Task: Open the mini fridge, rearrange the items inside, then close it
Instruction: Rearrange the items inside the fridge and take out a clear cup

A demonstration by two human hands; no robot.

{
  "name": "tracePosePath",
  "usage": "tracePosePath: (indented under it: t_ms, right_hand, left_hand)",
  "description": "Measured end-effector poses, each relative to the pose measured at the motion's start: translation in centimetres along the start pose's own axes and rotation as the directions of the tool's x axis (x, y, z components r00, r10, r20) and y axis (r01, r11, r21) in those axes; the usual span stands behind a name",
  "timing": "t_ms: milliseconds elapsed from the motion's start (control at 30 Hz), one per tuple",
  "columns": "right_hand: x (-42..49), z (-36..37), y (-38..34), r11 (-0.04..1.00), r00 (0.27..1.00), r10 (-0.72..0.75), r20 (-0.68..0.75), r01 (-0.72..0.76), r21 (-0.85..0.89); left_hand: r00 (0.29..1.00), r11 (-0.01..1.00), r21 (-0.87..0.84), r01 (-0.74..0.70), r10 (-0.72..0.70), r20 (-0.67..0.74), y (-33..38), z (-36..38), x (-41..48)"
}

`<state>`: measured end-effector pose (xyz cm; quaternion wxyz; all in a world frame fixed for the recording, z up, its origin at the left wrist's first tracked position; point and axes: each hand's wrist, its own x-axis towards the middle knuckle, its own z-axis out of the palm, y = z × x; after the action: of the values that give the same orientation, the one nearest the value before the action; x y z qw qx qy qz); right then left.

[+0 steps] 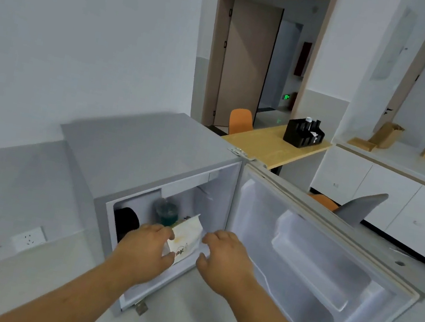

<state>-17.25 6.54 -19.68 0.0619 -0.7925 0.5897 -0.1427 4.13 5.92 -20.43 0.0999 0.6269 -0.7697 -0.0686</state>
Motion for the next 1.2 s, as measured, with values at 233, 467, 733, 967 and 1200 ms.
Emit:
tracePosePath:
  t_ms: [233,467,733,967,1200]
  right_hand:
    - [7.8,6.9,-1.4,0.999,0.991,0.033,0.131,-0.037,0.03]
    - [16.4,14.1,-0.1,0.861,0.873,0.394,0.289,-0.46,0.218]
    - [21.0,18.2,3.4,0.561,0.715,0.417,0.561,-0.688,0.46]
    - [23.1,16.4,8.1,0.884,0.877,0.339,0.339,-0.421,0.205]
    - [26.7,18.4,8.2,0.963,0.964,0.251,0.085,-0.258,0.083]
  left_hand:
    - [0.977,0.917,-0.338,0.214,-0.196,0.087,-2.6,5.9,4.3]
    - [0.876,0.608,-0.664,0.436,-0.455,0.158,-5.7,12.8,11.3]
    - [0.826,0.446,-0.768,0.46,-0.532,0.185,-7.1,18.7,14.2]
    - [0.896,0.49,-0.766,0.415,-0.365,0.252,-4.8,21.0,14.0]
    - [0.903,0.466,-0.778,0.422,-0.292,0.316,-3.7,21.9,18.6]
